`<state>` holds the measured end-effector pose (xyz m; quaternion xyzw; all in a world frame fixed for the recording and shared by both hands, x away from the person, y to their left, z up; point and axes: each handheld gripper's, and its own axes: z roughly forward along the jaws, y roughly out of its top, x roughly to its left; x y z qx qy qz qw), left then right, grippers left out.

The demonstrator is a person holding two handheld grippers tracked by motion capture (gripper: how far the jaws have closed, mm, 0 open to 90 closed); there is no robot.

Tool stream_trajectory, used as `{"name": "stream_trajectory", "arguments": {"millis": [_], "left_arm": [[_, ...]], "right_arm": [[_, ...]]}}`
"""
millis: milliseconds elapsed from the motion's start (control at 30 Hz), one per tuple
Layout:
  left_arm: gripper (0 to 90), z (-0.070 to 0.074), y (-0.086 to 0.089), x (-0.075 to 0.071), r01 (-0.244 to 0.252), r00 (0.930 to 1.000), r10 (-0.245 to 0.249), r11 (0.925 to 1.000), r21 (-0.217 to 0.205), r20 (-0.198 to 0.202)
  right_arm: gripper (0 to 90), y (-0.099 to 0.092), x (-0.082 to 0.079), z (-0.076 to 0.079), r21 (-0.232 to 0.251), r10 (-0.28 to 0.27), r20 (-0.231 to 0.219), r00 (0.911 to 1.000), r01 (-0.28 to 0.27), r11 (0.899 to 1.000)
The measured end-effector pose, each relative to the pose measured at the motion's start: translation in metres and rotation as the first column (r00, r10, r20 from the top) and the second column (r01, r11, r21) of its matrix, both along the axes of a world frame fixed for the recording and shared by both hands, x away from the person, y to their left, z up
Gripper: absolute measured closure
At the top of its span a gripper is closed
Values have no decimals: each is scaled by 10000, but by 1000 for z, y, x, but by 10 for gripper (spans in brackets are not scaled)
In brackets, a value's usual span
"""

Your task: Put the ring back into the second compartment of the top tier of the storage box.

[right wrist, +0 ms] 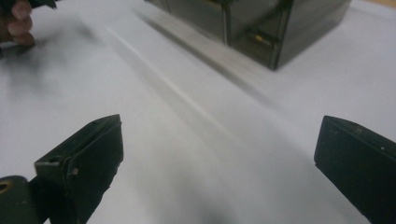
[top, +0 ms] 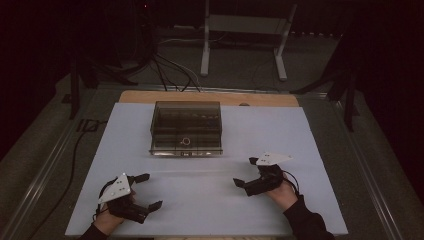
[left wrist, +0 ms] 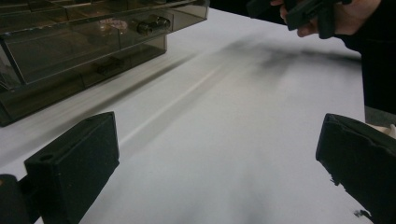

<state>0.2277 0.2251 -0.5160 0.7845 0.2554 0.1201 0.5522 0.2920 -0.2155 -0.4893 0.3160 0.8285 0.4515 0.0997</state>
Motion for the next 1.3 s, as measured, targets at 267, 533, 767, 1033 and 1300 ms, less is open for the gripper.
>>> {"name": "stream_trajectory", "arguments": {"millis": [267, 533, 767, 1033, 1300], "left_arm": [[6, 0, 0, 0, 16, 10000, -16, 10000, -3, -18], [6, 0, 0, 0, 4, 10000, -4, 10000, 12, -10], [6, 0, 0, 0, -4, 10000, 4, 10000, 15, -8], [6, 0, 0, 0, 17, 10000, -17, 10000, -26, -25], [6, 0, 0, 0, 8, 10000, -8, 10000, 0, -14]], "right_arm": [[12, -19, -16, -9, -85, -332, -225, 9992, 330, 9994], [12, -42, -33, -14, -211, -741, -170, 9971, 738, 9971], [12, -58, -44, -18, -401, -1302, -193, 9913, 1294, 9908], [12, -73, -56, -20, -650, -1841, -79, 9829, 1832, 9809], [12, -89, -66, -23, -627, -2423, -274, 9698, 2403, 9687]]}}
